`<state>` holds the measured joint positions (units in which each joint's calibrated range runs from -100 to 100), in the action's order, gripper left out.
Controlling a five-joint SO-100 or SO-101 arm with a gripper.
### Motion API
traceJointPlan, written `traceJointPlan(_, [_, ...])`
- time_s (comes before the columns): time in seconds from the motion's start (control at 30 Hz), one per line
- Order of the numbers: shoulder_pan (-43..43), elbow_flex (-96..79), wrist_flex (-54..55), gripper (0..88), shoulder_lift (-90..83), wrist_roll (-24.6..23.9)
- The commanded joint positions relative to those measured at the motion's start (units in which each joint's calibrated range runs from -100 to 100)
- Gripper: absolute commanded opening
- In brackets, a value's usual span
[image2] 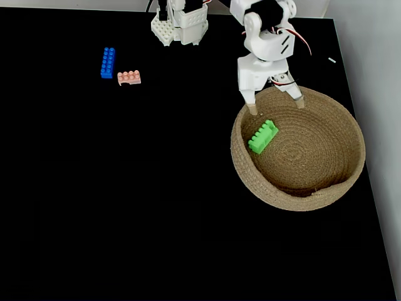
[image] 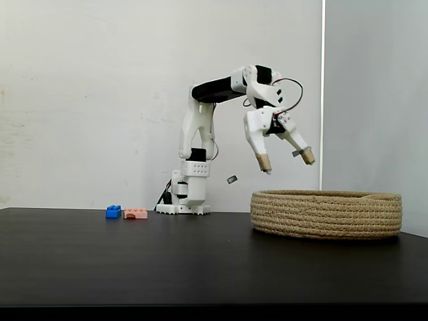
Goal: Place the lego blocks in the tray
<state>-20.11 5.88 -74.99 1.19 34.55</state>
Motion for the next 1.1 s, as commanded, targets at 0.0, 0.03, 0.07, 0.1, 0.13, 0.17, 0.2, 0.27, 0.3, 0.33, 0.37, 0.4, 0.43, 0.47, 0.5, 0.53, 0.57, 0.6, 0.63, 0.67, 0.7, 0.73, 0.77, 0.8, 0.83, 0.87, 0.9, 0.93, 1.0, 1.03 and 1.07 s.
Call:
traceJointPlan(0.0, [7.3,1.1,-3.9,32.6,-11.5,1.2])
traceJointPlan(0.03, [9.6,0.2,-5.3,32.0,-12.8,2.1])
traceJointPlan(0.07, [12.0,-1.3,-5.8,31.6,-14.1,3.3])
traceJointPlan(0.1, [14.7,-2.5,-5.8,31.4,-15.2,4.4])
traceJointPlan(0.13, [17.5,-3.6,-5.8,31.3,-16.1,6.1])
traceJointPlan(0.17, [20.2,-4.7,-5.8,31.1,-17.1,8.0])
traceJointPlan(0.2, [22.9,-5.9,-5.7,30.8,-17.8,9.8])
traceJointPlan(0.27, [28.1,-8.0,-5.4,29.9,-18.5,12.4])
traceJointPlan(0.3, [30.7,-8.6,-5.4,29.7,-18.6,13.6])
traceJointPlan(0.33, [33.1,-9.1,-5.4,29.3,-18.6,14.4])
traceJointPlan(0.37, [35.4,-9.6,-5.4,28.8,-18.4,14.9])
traceJointPlan(0.4, [37.5,-9.9,-5.4,28.4,-18.2,15.0])
traceJointPlan(0.43, [39.3,-10.6,-5.4,27.7,-18.1,14.9])
traceJointPlan(0.47, [41.1,-10.9,-5.6,27.4,-18.1,14.9])
traceJointPlan(0.5, [42.7,-11.5,-5.6,27.3,-18.0,14.7])
traceJointPlan(0.53, [44.1,-12.1,-5.6,27.1,-18.0,14.6])
traceJointPlan(0.57, [45.3,-12.9,-5.6,27.0,-18.0,13.7])
traceJointPlan(0.6, [46.6,-13.4,-5.7,27.0,-18.0,13.2])
traceJointPlan(0.63, [47.6,-14.0,-5.7,26.9,-18.0,12.6])
traceJointPlan(0.67, [48.6,-14.5,-5.7,26.7,-18.0,11.7])
traceJointPlan(0.7, [49.6,-14.7,-5.7,26.5,-18.0,10.9])
traceJointPlan(0.73, [50.5,-15.0,-5.7,26.3,-18.0,10.4])
traceJointPlan(0.77, [51.1,-15.3,-5.6,26.1,-18.0,9.3])
traceJointPlan(0.8, [51.9,-15.4,-5.5,25.8,-18.0,8.5])
traceJointPlan(0.83, [52.5,-15.6,-5.5,25.5,-17.9,8.1])
traceJointPlan(0.87, [53.3,-15.9,-5.5,24.9,-17.8,7.1])
traceJointPlan(0.9, [53.8,-16.2,-5.4,23.8,-17.6,6.3])
traceJointPlan(0.93, [54.6,-16.8,-5.4,23.4,-17.5,5.7])
traceJointPlan(1.0, [56.2,-18.1,-5.4,23.0,-16.8,4.8])
traceJointPlan(1.03, [57.1,-19.0,-5.4,22.7,-16.4,4.4])
traceJointPlan(1.07, [58.0,-19.7,-5.1,22.6,-15.8,4.2])
